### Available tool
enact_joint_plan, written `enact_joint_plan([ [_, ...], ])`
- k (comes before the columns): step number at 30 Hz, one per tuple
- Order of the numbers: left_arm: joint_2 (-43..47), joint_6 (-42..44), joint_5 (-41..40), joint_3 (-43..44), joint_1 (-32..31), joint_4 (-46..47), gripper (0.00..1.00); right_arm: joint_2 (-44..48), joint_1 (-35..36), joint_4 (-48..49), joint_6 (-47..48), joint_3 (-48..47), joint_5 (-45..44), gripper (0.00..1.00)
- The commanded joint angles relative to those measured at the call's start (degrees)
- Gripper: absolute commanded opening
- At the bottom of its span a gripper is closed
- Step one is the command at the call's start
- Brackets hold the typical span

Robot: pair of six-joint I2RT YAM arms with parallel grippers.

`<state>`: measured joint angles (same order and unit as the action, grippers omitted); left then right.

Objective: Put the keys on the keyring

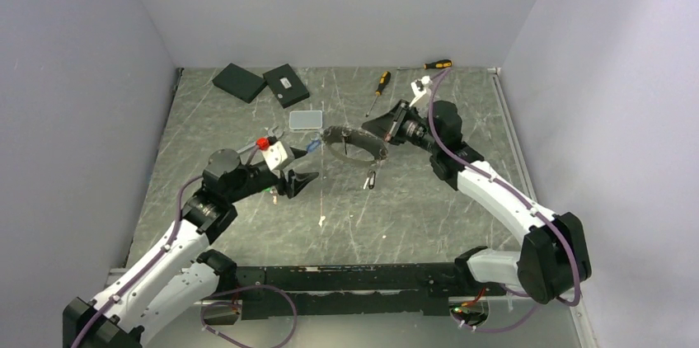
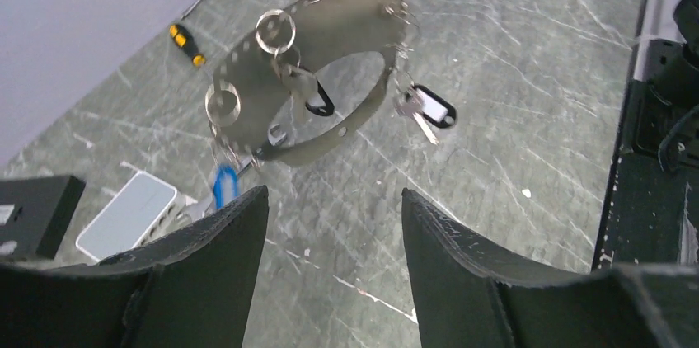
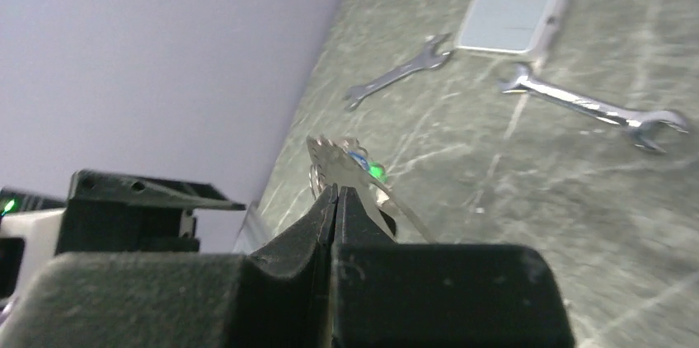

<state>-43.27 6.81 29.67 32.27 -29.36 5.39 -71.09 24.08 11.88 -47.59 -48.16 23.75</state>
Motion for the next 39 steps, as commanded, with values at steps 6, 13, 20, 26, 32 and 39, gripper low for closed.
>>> enact_joint_plan([
  [6, 1.18, 8.17, 6.78, -0.3, -3.91, 2.0, 0.61, -0.32, 7.07, 17.42, 4.55, -0.59, 12.75, 0.0],
  [13, 1.66, 8.56, 9.24, 1.28, -4.1, -0.59, 0.56, 1.12, 8.99, 19.06, 15.11, 1.35, 16.52, 0.0],
  [20, 3.0, 5.82, 13.09, 2.43, -3.75, -0.7, 0.51, 2.45, 9.58, 23.18, 22.72, 4.53, 21.76, 0.0],
  [26, 0.99, -0.27, 17.75, 5.26, -1.95, -0.44, 0.52, 3.34, 9.64, 24.72, 26.51, 5.94, 22.91, 0.0],
  [32, -4.61, -5.73, 21.16, 7.89, -0.4, 0.72, 0.46, 3.92, 10.17, 33.66, 25.54, 9.06, 25.29, 0.0],
  [39, -5.44, -10.52, 18.66, 7.27, -0.08, 4.8, 0.37, 4.03, 11.7, 40.57, 25.11, 11.3, 27.04, 0.0],
])
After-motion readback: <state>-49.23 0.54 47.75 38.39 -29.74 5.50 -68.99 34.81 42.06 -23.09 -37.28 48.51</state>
